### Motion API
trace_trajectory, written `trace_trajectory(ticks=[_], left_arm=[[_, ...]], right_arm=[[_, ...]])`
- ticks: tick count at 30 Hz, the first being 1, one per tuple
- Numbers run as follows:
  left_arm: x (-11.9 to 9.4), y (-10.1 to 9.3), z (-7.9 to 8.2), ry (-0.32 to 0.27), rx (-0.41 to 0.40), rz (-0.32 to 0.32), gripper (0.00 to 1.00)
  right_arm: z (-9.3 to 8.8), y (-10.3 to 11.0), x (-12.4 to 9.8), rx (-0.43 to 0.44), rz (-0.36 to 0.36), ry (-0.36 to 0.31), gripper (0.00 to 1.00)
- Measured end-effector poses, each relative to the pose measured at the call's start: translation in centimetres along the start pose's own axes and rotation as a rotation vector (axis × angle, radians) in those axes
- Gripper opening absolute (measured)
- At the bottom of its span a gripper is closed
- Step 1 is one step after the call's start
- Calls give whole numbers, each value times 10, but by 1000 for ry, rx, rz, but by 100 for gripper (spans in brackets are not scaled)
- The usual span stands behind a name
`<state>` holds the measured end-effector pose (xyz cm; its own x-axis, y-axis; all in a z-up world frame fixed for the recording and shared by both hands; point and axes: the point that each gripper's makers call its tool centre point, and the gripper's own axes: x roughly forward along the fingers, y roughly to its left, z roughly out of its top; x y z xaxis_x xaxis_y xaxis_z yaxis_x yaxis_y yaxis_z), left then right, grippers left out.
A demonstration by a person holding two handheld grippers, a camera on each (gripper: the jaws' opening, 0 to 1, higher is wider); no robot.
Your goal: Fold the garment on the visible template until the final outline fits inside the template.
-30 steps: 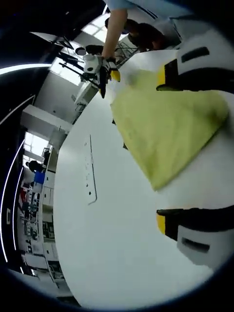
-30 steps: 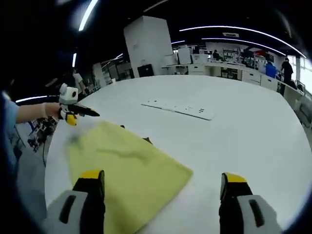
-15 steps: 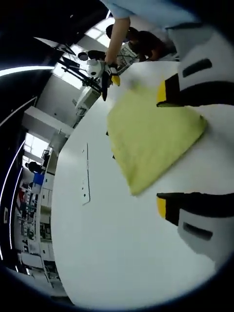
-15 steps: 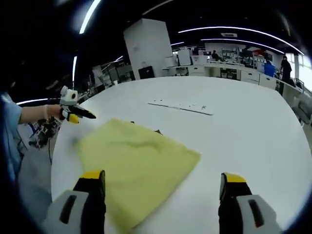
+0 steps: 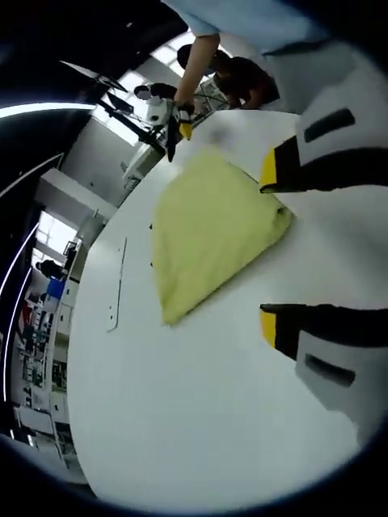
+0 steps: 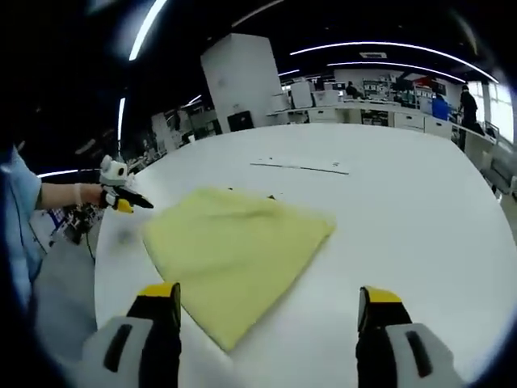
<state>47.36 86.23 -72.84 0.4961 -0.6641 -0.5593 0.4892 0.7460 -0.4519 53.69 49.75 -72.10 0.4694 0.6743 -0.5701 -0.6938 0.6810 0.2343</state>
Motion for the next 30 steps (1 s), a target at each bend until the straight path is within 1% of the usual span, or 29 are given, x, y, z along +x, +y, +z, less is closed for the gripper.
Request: trace_trajectory(ticks=[2, 4, 6, 9, 10, 12, 16, 19, 21, 23, 27, 30], left_arm=[[-1, -3, -5, -7, -8, 4, 50], [-1, -6, -10, -18, -32, 11, 51], [-2, -11, -16, -31, -33, 10, 50], [-3, -17, -23, -39, -30, 11, 47], [-3, -19, -27, -42, -31, 12, 47], [-4, -23, -29, -59, -38, 10, 45], [-2, -29, -36, -72, -32, 17, 40], [0, -29, -39, -68, -40, 13, 41], [1, -29, -40, -62, -37, 12, 40], [1, -30, -38, -72, -37, 8, 41], [6, -32, -38, -54, -15, 11, 39], [10, -33, -38, -50, -10, 6, 37]], right_arm=[[-6, 5, -4, 5, 8, 7, 89], [-13, 9, -9, 2, 8, 12, 88], [-17, 12, -14, 5, 7, 12, 87], [-23, 18, -20, 19, 19, 6, 79], [-25, 21, -22, 24, 25, 7, 75], [-31, 26, -23, 33, 36, 9, 68], [-42, 33, -23, 34, 50, 32, 59], [-44, 36, -22, 55, 68, 37, 52], [-45, 38, -21, 52, 73, 39, 48], [-44, 38, -20, 54, 76, 39, 48], [-45, 39, -17, 55, 84, 44, 44], [-43, 41, -15, 56, 87, 41, 43]])
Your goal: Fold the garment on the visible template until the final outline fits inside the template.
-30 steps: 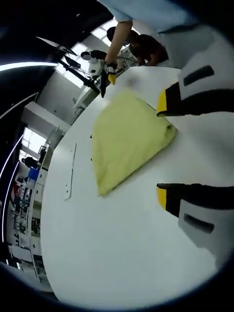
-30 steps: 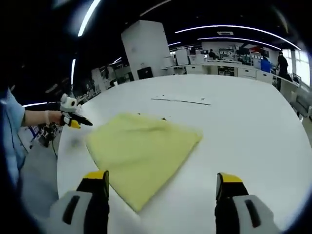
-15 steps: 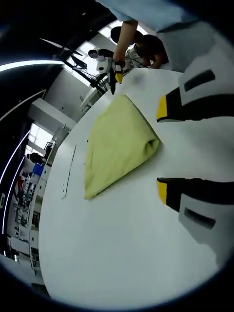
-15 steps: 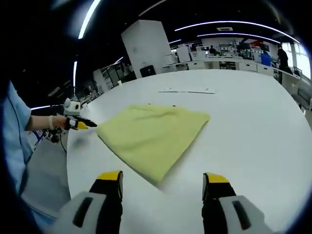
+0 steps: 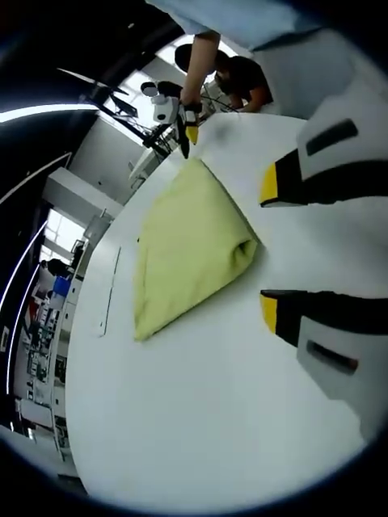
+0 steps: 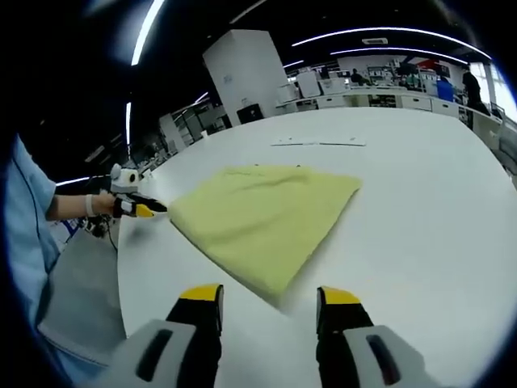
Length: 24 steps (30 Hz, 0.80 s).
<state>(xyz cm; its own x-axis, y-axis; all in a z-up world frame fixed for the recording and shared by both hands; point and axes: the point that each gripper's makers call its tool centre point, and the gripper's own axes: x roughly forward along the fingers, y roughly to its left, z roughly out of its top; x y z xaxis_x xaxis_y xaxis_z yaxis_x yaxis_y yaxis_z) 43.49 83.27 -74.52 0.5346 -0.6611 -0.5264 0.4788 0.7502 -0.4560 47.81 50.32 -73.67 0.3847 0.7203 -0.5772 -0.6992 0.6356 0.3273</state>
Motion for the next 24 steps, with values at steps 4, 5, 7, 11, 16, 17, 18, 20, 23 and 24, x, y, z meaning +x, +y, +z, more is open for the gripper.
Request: trace_trajectory(ticks=[4, 5, 7, 11, 16, 17, 18, 20, 23, 24], left_arm=[[5, 1, 2, -11, -3, 4, 30], [7, 2, 1, -10, -4, 6, 28], [9, 4, 0, 0, -1, 9, 26], [12, 6, -1, 4, 4, 13, 23], [18, 7, -2, 12, -13, 10, 14], [19, 6, -2, 12, -15, 8, 13], [19, 7, -2, 13, -17, 11, 12], [19, 7, -1, 10, -15, 14, 11], [19, 7, 1, 3, -30, 11, 7], [19, 8, 0, 5, -30, 14, 6]], right_arm=[[1, 1, 4, 4, 9, 2, 40], [0, 1, 5, 6, 10, 4, 39], [-1, 1, 6, 7, 11, 9, 35], [-1, 1, 8, 13, 13, 14, 29], [-3, 3, 12, 24, 23, 21, 24], [-4, 3, 12, 26, 24, 22, 23], [-5, 4, 13, 27, 27, 26, 22], [-5, 5, 13, 26, 29, 29, 21], [-6, 4, 12, 34, 30, 31, 19], [-7, 4, 12, 35, 27, 32, 18]])
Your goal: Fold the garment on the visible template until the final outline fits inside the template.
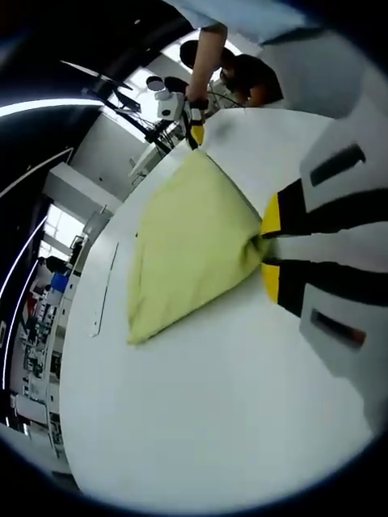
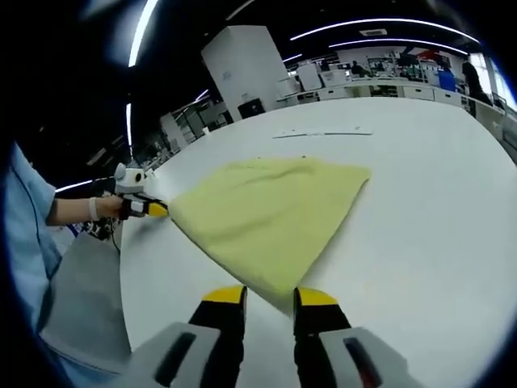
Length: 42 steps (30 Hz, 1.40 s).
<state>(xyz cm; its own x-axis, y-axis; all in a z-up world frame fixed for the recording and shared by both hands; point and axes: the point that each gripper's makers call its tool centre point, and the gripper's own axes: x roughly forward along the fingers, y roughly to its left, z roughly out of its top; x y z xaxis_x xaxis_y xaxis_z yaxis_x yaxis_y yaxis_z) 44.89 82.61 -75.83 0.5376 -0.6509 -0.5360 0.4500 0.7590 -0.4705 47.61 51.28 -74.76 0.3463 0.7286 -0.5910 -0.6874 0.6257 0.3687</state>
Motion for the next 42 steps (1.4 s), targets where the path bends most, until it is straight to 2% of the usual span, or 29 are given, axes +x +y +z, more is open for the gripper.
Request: trace_trajectory(ticks=[5, 9, 14, 21, 30, 33, 42], left_arm=[[0, 1, 0, -14, -30, -4, 0], [0, -1, 0, -17, -39, -10, 0], [-1, -2, -1, -8, -26, -14, 0], [-7, -2, -2, 11, -14, -17, 0], [-27, 5, -6, 56, 69, -24, 0], [-28, 3, -7, 59, 64, -38, 0], [-29, -3, -22, 107, 89, -43, 0]], right_arm=[[1, -1, -1, 12, -2, -5, 15], [1, -3, -1, 15, -10, -5, 11], [0, -7, -1, 19, -25, 1, 0], [1, -11, -4, 27, -39, 0, 0], [2, -14, -8, 38, -43, 2, 0], [0, -12, -8, 47, -34, 8, 0], [-9, -2, -15, 59, -29, 5, 0]])
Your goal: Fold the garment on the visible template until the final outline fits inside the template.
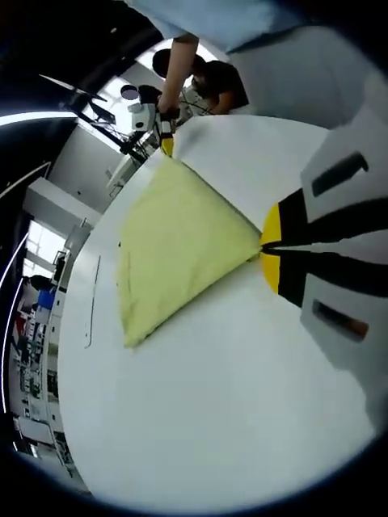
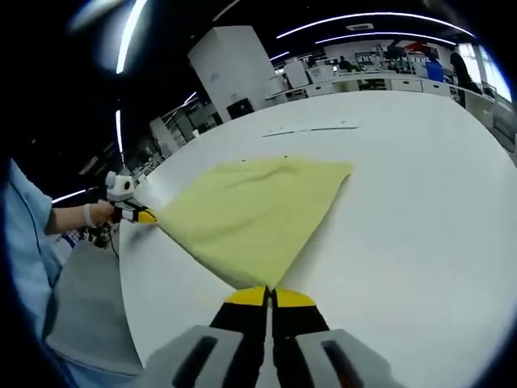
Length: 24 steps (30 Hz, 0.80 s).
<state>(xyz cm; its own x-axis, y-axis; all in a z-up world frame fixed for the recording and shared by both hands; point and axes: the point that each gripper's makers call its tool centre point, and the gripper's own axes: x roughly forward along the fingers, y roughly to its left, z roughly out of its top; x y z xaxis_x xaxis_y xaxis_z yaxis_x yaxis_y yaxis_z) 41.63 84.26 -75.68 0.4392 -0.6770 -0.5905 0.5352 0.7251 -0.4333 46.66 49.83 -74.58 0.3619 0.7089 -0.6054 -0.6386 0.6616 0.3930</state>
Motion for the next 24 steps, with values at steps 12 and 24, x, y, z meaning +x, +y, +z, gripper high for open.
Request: trace_trajectory(ticks=[12, 24], left_arm=[[-9, -12, -17, 13, -20, -12, 0], [-13, -21, -30, 13, -41, -22, 0]], right_arm=[[-32, 23, -16, 38, 20, 3, 0], [-48, 33, -23, 54, 27, 20, 0]])
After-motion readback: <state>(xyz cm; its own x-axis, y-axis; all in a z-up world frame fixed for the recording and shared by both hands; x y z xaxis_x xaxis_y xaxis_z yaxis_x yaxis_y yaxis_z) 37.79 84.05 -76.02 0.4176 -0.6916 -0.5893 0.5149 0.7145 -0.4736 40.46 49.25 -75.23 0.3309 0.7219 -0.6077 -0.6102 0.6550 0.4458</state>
